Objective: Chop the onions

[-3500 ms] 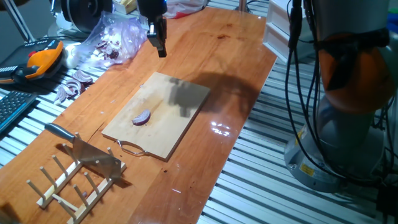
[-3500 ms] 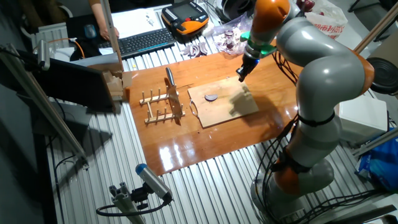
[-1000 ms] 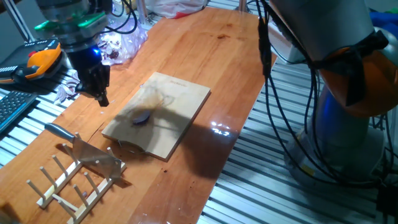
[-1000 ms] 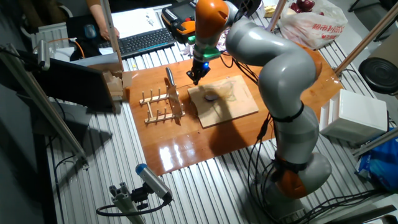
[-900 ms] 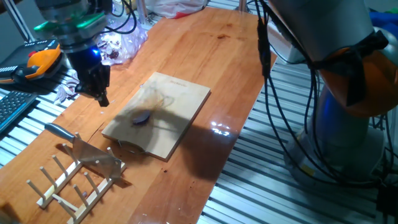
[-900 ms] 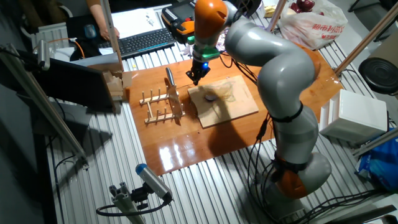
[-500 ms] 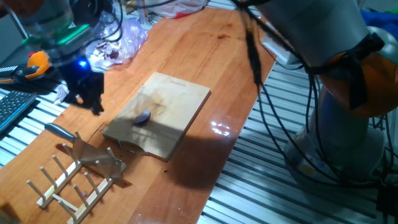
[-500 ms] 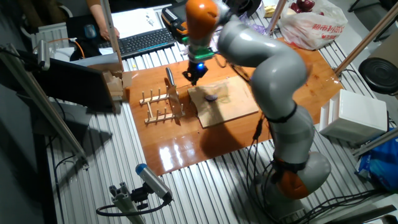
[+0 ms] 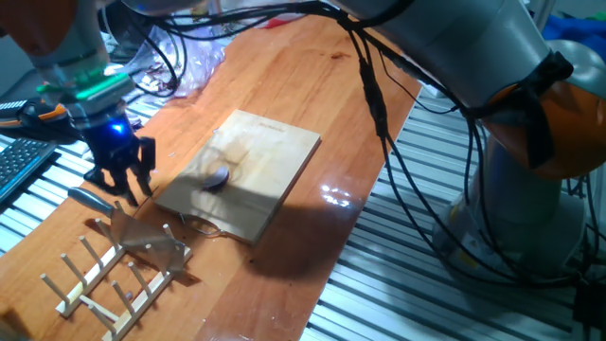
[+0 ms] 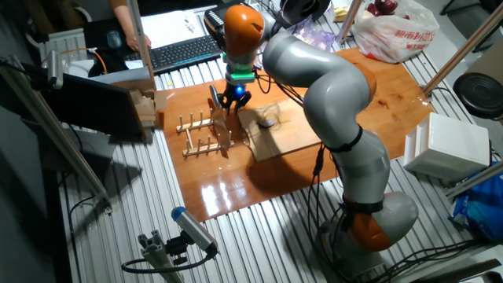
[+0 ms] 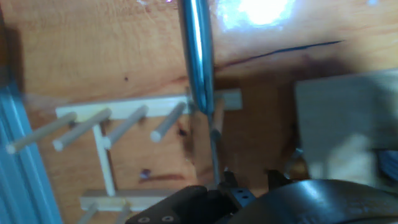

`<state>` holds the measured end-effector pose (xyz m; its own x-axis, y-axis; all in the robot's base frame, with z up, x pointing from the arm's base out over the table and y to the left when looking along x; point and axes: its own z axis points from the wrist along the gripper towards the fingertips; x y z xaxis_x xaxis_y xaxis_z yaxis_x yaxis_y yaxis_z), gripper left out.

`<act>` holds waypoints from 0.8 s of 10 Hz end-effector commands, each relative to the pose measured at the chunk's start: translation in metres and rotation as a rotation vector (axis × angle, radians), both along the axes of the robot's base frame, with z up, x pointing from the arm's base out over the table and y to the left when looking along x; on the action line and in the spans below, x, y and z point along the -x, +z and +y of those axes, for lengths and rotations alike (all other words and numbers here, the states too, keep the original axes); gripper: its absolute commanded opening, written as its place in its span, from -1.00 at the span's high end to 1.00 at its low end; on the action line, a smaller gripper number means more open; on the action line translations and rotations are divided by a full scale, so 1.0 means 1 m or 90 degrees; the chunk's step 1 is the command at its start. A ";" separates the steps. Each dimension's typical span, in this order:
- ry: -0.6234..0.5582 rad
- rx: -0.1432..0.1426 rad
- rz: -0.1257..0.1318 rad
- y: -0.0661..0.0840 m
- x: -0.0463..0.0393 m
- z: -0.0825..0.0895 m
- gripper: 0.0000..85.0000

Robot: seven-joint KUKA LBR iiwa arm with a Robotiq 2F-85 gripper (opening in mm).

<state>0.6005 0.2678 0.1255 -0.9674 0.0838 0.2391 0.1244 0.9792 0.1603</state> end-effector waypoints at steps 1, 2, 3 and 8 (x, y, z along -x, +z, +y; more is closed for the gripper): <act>-0.002 -0.002 -0.002 -0.005 -0.0017 0.001 0.20; -0.006 -0.006 -0.001 -0.007 -0.0029 0.002 0.20; -0.010 -0.005 0.000 -0.007 -0.0026 0.003 0.20; -0.037 -0.008 0.001 -0.007 0.0090 0.024 0.20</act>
